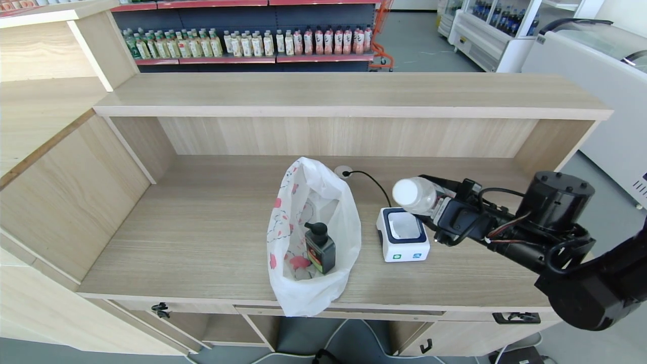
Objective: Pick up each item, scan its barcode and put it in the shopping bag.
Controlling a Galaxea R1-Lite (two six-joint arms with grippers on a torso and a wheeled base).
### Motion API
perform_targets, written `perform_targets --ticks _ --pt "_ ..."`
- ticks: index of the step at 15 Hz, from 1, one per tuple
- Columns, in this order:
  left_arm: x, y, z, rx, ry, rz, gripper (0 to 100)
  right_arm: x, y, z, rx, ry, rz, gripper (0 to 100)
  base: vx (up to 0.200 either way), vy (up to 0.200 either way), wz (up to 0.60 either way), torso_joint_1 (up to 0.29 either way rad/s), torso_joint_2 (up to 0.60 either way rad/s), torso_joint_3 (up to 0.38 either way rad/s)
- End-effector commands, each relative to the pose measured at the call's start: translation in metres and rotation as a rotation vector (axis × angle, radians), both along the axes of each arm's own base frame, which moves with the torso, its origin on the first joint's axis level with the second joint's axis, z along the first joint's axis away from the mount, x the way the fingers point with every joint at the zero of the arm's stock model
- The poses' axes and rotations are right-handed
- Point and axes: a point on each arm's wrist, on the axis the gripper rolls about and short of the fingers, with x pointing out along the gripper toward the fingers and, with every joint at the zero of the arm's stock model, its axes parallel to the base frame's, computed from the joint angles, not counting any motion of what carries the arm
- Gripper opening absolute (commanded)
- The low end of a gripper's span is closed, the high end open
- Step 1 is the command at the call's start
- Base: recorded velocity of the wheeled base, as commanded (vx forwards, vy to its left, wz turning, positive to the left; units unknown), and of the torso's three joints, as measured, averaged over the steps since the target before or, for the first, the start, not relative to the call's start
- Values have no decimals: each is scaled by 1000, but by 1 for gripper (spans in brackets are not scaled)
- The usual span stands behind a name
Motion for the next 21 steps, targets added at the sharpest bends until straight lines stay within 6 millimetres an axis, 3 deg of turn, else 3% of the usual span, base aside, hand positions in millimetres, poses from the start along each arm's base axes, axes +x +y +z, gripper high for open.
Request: perform_targets --ticks 1,7,13,21 --pt "0 0 0 0 0 0 100 -7 -1 -14 -27 37 7 0 0 0 0 0 0 0" --pt "0 0 0 0 0 0 100 10 -1 -8 -91 -82 103 0 0 0 0 0 0 0" --pt "0 0 0 0 0 0 100 25 0 -15 -97 -201 233 0 0 0 0 0 0 0" --pt "0 0 0 0 0 0 100 30 -10 -29 -142 -203 300 0 0 0 0 0 0 0"
